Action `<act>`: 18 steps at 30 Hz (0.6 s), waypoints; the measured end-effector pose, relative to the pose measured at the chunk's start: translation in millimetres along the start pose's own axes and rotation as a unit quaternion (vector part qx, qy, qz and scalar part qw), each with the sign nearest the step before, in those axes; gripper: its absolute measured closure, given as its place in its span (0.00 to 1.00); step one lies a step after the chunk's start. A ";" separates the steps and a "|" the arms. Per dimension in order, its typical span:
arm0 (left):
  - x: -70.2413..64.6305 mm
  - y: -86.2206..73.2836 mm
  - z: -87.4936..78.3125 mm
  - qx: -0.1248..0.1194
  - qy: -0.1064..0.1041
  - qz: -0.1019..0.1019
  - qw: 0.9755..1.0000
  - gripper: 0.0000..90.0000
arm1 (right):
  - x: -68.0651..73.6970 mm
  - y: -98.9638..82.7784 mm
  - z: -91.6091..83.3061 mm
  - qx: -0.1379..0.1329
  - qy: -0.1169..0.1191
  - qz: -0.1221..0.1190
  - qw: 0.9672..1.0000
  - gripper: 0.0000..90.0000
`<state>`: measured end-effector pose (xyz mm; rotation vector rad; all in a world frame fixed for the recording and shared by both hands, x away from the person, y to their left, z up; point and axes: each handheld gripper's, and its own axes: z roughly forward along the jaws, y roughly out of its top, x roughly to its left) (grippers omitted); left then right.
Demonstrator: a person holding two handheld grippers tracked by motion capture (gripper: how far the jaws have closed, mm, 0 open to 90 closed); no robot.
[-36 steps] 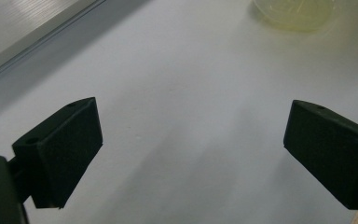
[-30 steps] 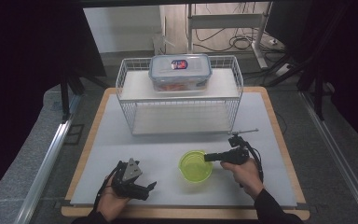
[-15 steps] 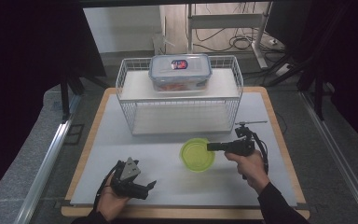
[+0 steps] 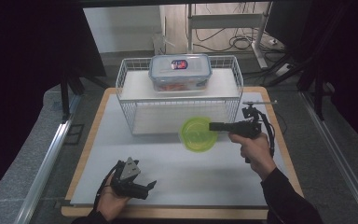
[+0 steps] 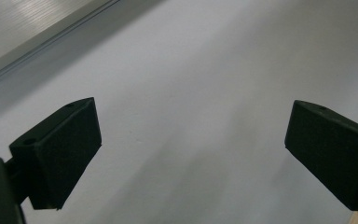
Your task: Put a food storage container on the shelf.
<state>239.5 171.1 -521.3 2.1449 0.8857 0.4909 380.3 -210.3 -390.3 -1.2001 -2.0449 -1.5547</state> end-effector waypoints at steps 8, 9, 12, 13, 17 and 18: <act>0.0 -0.2 0.2 -0.001 0.000 0.000 1.000 0.04 | 16.8 30.9 -8.5 -0.021 0.005 -0.010 1.000 0.91; 0.1 -0.2 0.2 0.000 0.000 0.000 1.000 0.04 | 18.4 34.7 -9.5 -0.024 0.007 -0.010 1.000 0.91; -0.2 -0.1 0.4 -0.001 0.000 0.001 1.000 0.04 | 23.2 46.0 -12.1 -0.031 0.011 -0.009 0.999 0.91; -0.1 -0.1 0.4 0.000 0.000 0.001 1.000 0.04 | 24.8 49.9 -12.5 -0.034 0.012 -0.008 0.999 0.91; -0.3 -0.1 0.5 -0.001 -0.001 -0.001 1.000 0.04 | 31.5 65.4 -13.1 -0.043 0.017 -0.008 0.999 0.91; -0.4 -0.1 0.7 -0.001 -0.002 -0.001 1.000 0.04 | 33.3 69.2 -13.1 -0.044 0.017 -0.007 0.999 0.91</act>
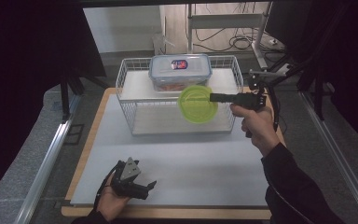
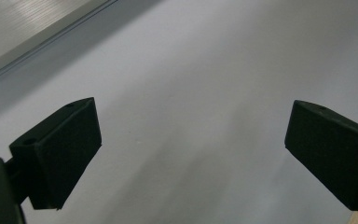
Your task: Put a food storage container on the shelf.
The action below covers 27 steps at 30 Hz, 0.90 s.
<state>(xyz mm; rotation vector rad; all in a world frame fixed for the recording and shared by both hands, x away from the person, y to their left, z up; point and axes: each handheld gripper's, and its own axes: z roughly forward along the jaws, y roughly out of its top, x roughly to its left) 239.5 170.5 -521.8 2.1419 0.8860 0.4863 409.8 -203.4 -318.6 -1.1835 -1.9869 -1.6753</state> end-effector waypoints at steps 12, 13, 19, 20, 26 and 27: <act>0.1 -0.1 -0.1 0.001 -0.001 0.000 1.000 0.04 | 12.7 43.1 15.2 -0.020 -0.015 0.004 1.000 0.91; 0.1 -0.1 -0.1 0.001 -0.001 0.000 1.000 0.04 | 13.4 46.8 16.5 -0.023 -0.017 0.005 1.000 0.91; 1.4 -0.1 -1.2 -0.005 -0.003 -0.007 1.000 0.03 | 17.1 69.9 26.4 -0.039 -0.032 0.010 0.999 0.91; 1.7 0.0 -1.6 -0.008 -0.003 -0.011 1.000 0.03 | 17.2 72.4 27.8 -0.040 -0.035 0.009 0.999 0.91; 1.8 0.0 -2.5 -0.013 -0.007 -0.016 1.000 0.03 | 11.8 89.5 41.6 -0.049 -0.059 0.027 0.997 0.91; 2.1 0.1 -2.7 -0.011 -0.008 -0.014 1.000 0.03 | 10.9 91.9 43.8 -0.051 -0.063 0.030 0.996 0.91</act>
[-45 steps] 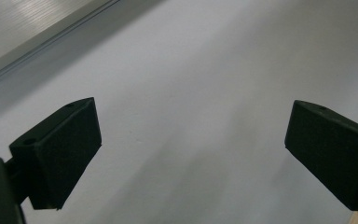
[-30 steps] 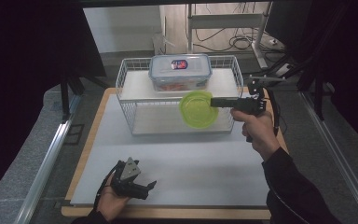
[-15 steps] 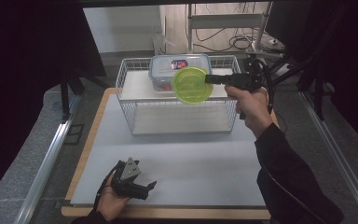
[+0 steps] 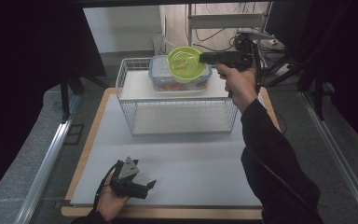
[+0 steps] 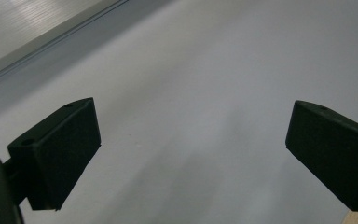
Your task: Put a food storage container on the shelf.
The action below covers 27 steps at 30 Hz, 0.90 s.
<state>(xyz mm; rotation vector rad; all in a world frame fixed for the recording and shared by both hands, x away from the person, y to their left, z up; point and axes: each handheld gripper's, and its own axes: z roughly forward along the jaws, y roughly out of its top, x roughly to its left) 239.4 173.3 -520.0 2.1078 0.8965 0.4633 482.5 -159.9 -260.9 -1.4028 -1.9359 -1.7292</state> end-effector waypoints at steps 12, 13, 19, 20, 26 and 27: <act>-0.8 0.2 0.6 -0.001 -0.008 0.002 1.000 0.03 | 2.0 23.5 23.4 -0.020 -0.034 0.009 0.999 0.91; -1.1 0.4 0.7 -0.001 -0.009 0.004 1.000 0.03 | 1.8 27.8 25.5 -0.026 -0.042 0.011 0.999 0.91; -1.8 0.4 1.5 0.001 -0.013 0.006 1.000 0.03 | 0.6 35.2 32.0 -0.028 -0.056 0.025 0.998 0.91; -1.8 0.4 1.6 0.000 -0.013 0.006 1.000 0.03 | 1.0 36.1 33.2 -0.028 -0.058 0.028 0.998 0.91; -1.9 0.2 2.0 0.000 -0.019 0.002 1.000 0.03 | 1.9 43.1 41.5 -0.020 -0.078 0.039 0.996 0.91; -2.2 0.3 2.2 0.001 -0.019 0.003 1.000 0.03 | 1.8 43.5 42.4 -0.018 -0.080 0.041 0.996 0.91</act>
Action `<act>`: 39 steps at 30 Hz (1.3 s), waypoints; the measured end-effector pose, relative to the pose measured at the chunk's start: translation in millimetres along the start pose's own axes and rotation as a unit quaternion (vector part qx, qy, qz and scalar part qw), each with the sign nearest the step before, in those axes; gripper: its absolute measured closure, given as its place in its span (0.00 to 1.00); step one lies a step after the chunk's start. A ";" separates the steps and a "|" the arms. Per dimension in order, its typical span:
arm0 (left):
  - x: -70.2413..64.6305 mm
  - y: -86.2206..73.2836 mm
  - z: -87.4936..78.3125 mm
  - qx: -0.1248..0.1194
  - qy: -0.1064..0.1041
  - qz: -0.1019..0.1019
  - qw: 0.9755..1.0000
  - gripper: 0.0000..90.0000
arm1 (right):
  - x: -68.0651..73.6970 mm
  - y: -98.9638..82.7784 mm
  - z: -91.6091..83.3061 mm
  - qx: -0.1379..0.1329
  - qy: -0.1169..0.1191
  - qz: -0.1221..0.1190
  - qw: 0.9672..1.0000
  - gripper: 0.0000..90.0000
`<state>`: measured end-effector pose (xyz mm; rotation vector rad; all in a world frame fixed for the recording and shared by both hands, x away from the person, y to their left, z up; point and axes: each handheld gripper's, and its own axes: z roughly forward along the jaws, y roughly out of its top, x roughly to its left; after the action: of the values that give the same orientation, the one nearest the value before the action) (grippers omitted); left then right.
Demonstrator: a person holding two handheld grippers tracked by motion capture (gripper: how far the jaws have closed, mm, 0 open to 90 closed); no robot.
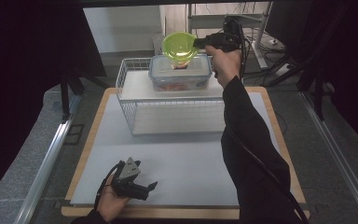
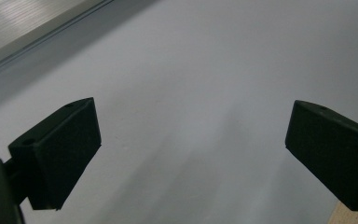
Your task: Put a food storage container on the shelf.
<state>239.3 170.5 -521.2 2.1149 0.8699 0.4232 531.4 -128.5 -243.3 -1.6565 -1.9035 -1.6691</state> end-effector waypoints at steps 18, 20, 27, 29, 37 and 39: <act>-0.9 0.0 1.3 0.007 -0.003 0.008 1.000 0.04 | 1.9 2.2 5.5 0.018 -0.016 0.025 0.999 0.82; -0.9 0.0 1.4 0.007 -0.003 0.008 1.000 0.04 | 1.5 1.8 5.8 0.019 -0.018 0.024 0.999 0.80; -1.5 0.0 2.1 0.008 -0.004 0.007 1.000 0.04 | 3.8 1.1 4.5 0.018 -0.019 -0.001 1.000 0.73; -1.7 0.0 2.2 0.008 -0.004 0.007 1.000 0.04 | 5.0 0.5 3.6 0.018 -0.019 -0.009 1.000 0.69; -2.5 0.1 3.3 0.010 -0.004 0.007 1.000 0.04 | 4.7 -5.4 -2.0 0.023 -0.034 -0.060 0.997 0.48; -2.7 0.2 3.4 0.010 -0.005 0.007 1.000 0.04 | 4.6 -6.1 -4.5 0.020 -0.030 -0.063 0.997 0.45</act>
<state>239.3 166.6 -523.2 2.1416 0.8567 0.4132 522.6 -127.8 -242.3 -1.6207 -2.0957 -1.6319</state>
